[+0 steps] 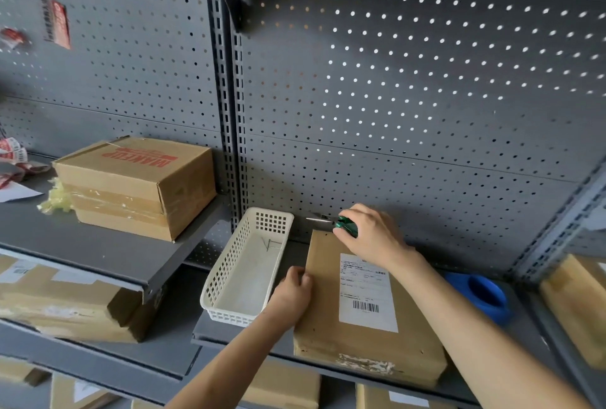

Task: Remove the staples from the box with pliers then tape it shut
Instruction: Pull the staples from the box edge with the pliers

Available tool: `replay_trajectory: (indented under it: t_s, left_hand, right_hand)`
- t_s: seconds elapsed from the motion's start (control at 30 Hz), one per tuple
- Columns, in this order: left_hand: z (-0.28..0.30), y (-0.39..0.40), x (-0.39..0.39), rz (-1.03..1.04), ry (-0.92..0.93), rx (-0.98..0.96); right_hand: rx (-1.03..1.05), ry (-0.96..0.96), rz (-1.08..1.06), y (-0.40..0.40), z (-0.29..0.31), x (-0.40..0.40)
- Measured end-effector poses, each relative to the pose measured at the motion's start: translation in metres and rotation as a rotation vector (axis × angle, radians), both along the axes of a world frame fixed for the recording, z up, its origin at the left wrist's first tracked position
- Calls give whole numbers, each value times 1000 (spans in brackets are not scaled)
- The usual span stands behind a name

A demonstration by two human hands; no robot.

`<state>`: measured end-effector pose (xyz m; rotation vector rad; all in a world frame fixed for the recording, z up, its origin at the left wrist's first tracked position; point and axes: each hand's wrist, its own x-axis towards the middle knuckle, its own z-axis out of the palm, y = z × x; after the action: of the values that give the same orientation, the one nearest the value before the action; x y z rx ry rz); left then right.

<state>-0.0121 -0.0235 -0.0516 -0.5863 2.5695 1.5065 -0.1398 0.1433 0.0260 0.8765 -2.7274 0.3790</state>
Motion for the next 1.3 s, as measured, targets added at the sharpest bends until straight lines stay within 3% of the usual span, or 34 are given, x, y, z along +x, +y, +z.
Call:
replay_trajectory:
  t_s: [0.6, 0.87, 1.3]
  left_hand:
    - [3, 6, -22, 29, 25, -45]
    - [5, 12, -27, 23, 5, -187]
    - [-1, 11, -30, -13, -5, -205]
  right_hand:
    - [-23, -17, -271, 133, -7, 42]
    - [-37, 33, -369, 189, -14, 76]
    - [20, -28, -450, 260, -58, 119]
